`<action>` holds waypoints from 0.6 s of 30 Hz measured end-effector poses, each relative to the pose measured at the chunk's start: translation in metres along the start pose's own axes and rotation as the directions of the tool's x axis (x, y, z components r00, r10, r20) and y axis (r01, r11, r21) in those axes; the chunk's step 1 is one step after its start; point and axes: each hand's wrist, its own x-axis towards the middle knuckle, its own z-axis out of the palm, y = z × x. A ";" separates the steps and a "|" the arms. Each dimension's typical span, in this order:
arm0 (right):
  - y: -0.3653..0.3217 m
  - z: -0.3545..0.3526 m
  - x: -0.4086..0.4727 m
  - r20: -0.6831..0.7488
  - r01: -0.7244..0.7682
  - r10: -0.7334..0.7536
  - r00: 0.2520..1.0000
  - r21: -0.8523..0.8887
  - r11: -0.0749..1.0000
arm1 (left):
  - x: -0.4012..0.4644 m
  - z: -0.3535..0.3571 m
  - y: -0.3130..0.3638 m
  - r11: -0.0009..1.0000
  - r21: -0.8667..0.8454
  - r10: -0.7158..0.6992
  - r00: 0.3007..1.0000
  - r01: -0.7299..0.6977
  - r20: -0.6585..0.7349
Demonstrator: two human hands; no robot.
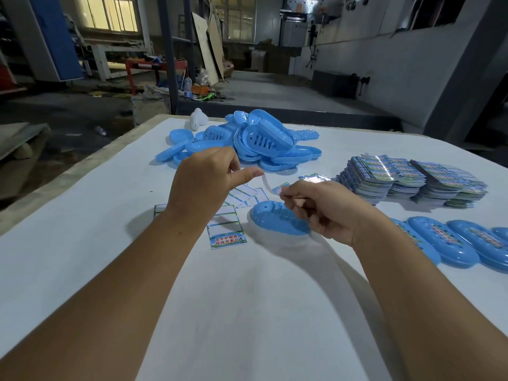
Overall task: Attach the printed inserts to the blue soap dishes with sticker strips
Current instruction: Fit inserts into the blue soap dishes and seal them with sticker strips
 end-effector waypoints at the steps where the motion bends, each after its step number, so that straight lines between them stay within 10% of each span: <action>1: 0.000 0.000 0.000 0.015 -0.003 0.003 1.000 0.004 1.000 | 0.000 0.000 0.000 1.000 -0.001 0.001 1.000 -0.001 -0.002; 10: 0.002 0.000 0.001 0.049 0.007 -0.005 0.999 -0.041 0.999 | 0.000 0.000 0.001 0.999 0.008 0.036 0.999 -0.036 -0.032; 18: 0.006 0.000 0.011 -0.262 0.291 -0.345 0.901 -0.226 0.930 | -0.001 0.008 -0.005 0.998 0.028 -0.053 0.996 0.051 0.074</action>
